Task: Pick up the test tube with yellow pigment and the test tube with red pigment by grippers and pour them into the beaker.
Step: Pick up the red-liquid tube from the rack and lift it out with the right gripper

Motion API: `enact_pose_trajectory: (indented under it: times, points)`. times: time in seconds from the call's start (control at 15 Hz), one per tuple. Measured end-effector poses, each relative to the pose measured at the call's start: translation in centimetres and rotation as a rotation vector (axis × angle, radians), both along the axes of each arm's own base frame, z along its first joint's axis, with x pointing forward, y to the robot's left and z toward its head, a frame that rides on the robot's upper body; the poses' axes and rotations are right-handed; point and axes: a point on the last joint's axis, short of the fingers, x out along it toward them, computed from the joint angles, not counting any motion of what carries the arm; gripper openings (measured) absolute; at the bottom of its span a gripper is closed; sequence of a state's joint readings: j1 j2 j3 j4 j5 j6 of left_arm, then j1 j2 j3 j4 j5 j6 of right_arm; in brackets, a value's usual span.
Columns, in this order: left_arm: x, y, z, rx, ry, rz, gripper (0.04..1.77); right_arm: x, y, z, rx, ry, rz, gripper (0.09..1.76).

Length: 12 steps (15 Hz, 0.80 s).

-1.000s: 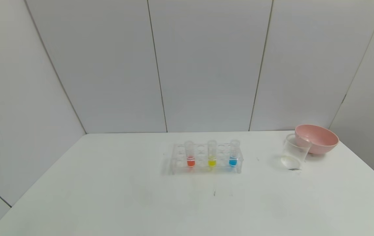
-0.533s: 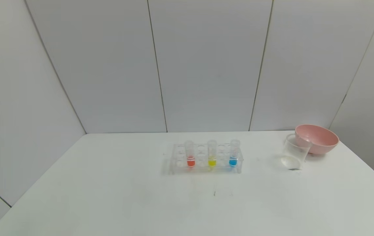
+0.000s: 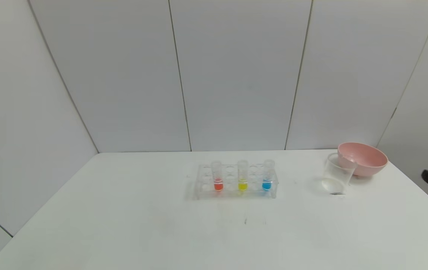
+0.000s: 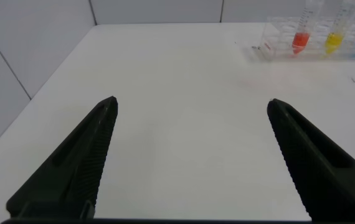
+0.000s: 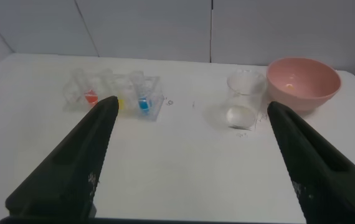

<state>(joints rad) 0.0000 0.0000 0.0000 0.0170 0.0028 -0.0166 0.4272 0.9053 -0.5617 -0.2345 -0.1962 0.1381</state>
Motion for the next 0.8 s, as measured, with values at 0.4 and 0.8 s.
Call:
enact_pose_trajectory:
  times: [0.4, 0.8]
  points:
    - [0.0, 0.0, 0.0, 0.000, 0.000, 0.000, 1.72, 1.1, 8.1, 1.1, 0.003, 0.093, 0.141, 1.71]
    - [0.0, 0.0, 0.0, 0.000, 0.000, 0.000, 1.72, 3.7, 16.4, -0.5, -0.036, 0.196, 0.170, 1.71]
